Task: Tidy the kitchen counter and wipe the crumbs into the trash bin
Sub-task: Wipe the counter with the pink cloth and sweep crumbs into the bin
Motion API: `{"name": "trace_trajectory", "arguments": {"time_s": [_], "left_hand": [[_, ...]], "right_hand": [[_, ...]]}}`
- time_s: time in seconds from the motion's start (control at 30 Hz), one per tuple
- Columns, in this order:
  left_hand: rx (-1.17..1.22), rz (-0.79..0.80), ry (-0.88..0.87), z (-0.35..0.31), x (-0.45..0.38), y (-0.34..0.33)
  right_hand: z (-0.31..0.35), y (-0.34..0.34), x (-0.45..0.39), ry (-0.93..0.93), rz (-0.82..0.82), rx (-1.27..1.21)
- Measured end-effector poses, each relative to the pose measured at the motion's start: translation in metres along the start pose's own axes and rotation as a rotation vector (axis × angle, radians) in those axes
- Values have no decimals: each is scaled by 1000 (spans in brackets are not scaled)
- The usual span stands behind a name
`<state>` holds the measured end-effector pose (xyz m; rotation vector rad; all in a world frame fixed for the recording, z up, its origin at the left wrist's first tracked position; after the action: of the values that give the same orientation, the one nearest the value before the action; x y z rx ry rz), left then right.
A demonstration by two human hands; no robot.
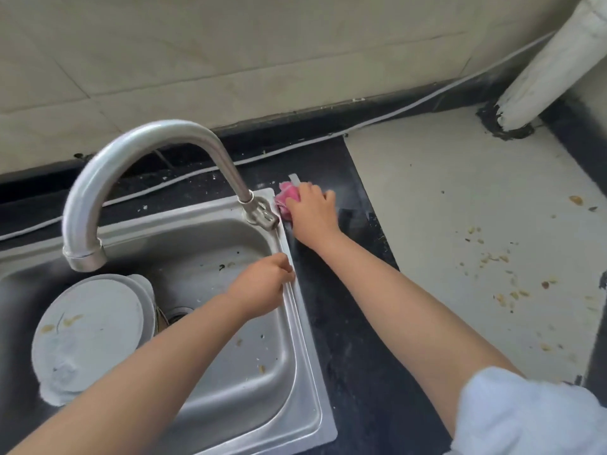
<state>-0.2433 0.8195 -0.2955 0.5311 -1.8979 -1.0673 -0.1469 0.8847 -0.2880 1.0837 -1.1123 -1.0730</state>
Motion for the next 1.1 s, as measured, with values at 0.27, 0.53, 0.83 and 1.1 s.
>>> {"name": "trace_trajectory", "arguments": {"time_s": [0.27,0.53,0.83,1.1], "left_hand": [[2,-22,2,-1,-2,4],[117,-32,59,-3,-2,9],[145,-38,148,-6,5,3],[76,-78,298,-17,6,6]], "right_hand": [[-162,7,93,-521,-64,-78],[-118,20,79,-253,-268,-170],[-42,8,-44,23,-80,78],[-153,16,-18,-302,-158,-134]]}}
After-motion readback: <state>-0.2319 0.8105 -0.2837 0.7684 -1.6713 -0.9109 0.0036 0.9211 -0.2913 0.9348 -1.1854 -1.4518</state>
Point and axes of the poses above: each hand's wrist, its own x-axis away from the middle knuckle, its own y-axis out of the back of the hand, z = x × y, the point moved 6 cm from there along -x, towards the middle knuckle, and after that the axes turned 8 degrees about y, right-handed, at the moved point
